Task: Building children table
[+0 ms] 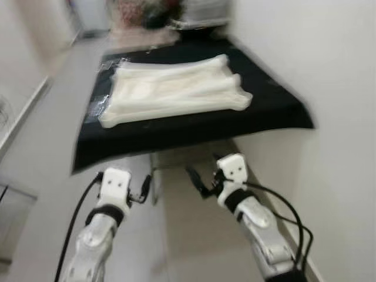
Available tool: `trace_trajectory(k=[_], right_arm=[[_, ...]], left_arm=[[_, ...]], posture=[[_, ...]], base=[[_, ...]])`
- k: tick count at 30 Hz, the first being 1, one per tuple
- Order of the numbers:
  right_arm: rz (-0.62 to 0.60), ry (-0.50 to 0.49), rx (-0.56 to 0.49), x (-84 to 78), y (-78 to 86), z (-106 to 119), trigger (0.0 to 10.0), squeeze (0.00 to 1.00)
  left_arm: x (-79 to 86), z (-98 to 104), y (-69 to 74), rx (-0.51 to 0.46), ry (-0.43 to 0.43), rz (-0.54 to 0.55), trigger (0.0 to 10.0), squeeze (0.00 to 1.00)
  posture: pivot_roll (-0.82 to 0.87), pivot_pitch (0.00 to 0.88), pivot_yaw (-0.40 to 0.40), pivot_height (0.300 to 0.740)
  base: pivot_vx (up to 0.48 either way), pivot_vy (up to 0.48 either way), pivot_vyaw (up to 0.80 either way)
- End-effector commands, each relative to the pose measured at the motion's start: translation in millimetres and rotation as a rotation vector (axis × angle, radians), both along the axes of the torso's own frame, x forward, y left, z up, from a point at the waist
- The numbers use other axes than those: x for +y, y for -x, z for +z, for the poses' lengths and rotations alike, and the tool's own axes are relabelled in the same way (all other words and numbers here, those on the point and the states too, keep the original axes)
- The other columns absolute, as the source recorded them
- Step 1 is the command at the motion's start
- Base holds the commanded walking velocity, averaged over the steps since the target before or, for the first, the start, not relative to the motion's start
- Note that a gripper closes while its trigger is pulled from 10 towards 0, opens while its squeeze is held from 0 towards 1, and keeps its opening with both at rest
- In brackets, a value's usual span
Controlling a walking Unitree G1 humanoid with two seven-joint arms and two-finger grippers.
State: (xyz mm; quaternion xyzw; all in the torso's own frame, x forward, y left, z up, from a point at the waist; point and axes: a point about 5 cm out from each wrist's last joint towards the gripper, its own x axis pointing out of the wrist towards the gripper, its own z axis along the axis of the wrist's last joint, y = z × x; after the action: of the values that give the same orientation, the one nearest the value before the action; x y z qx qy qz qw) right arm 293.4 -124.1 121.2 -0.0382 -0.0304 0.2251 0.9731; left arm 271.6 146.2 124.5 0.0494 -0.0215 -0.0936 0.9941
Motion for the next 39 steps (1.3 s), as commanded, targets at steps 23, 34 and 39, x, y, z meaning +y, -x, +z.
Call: trace_trajectory(k=[23, 34, 39], right_arm=[[0.231, 0.077, -0.030, 15.7, 3.2, 9, 10.0, 0.00], [0.315, 0.070, -0.076, 18.0, 5.1, 23, 10.0, 0.00], [0.416, 0.187, -0.169, 22.7, -2.2, 52, 10.0, 0.00]], left_arm=[[-14.7, 11, -0.8, -0.015, -0.008, -0.062, 10.0, 0.00], [-29.8, 15, -0.7, -0.025, -0.018, -0.146, 10.0, 0.00], [-41.3, 15, 2.5, -0.029, -0.039, -0.247, 10.0, 0.00]], posture=[[-0.08, 0.000, 0.000, 0.740], [-0.08, 0.000, -0.007, 0.740], [-0.08, 0.000, -0.009, 0.740]], base=[[0.281, 0.000, 0.00], [0.269, 0.000, 0.51], [0.267, 0.000, 0.00]])
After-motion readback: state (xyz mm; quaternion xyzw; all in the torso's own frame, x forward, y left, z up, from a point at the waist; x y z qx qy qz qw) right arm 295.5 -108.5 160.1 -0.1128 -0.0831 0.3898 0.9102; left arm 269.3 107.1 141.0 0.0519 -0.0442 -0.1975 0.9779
